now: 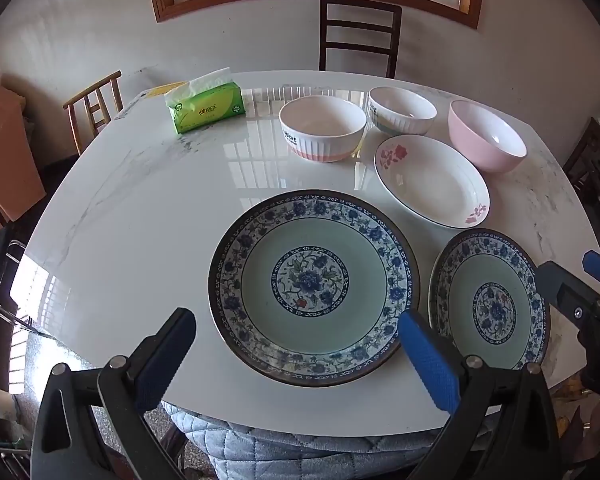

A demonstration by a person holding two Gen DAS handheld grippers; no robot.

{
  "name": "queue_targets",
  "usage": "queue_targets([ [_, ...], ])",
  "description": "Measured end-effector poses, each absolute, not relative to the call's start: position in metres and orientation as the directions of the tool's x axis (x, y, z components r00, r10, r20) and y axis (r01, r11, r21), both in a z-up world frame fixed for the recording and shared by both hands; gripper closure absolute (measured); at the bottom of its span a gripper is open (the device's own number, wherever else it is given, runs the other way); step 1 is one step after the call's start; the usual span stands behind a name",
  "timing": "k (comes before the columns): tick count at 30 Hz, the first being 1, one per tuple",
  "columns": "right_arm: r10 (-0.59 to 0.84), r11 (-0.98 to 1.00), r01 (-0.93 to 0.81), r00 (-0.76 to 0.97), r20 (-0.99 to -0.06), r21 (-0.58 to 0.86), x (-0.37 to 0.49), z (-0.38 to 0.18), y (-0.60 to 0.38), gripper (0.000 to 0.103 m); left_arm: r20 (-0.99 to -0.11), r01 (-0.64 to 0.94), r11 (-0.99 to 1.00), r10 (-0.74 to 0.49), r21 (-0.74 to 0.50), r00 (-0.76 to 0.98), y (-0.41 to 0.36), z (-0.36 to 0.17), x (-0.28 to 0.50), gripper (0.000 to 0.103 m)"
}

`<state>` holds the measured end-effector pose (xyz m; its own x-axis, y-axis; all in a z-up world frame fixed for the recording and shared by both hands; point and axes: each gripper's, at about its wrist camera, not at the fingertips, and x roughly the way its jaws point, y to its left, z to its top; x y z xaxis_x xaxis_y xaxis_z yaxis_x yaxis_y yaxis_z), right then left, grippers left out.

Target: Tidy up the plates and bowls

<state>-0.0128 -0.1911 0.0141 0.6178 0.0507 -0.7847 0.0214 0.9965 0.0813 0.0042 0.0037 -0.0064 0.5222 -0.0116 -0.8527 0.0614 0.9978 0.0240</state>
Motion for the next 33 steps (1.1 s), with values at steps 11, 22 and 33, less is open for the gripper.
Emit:
queue_targets([
  [11,0.060,0.996,0.012,0.613,-0.787,0.085,-0.0126,0.0139,-0.1888,0.001,-0.855,0.065,0.998,-0.013,0.024,0.518,0.0040,-0.0080,0.0036,0.000],
  [22,0.063,0.996,0.007,0.614,-0.787,0.085,-0.0139,0.0160,-0.1873,0.001,-0.859,0.064,0.998,-0.009,0.028,0.511,0.0023,-0.0085,0.0046,0.000],
  [33,0.061,0.997,0.005,0.615,-0.786,0.082,-0.0139,0.0165,-0.1859,0.001,-0.859,0.062,0.998,-0.008,0.028,0.512,0.0033,-0.0079,0.0044,0.000],
])
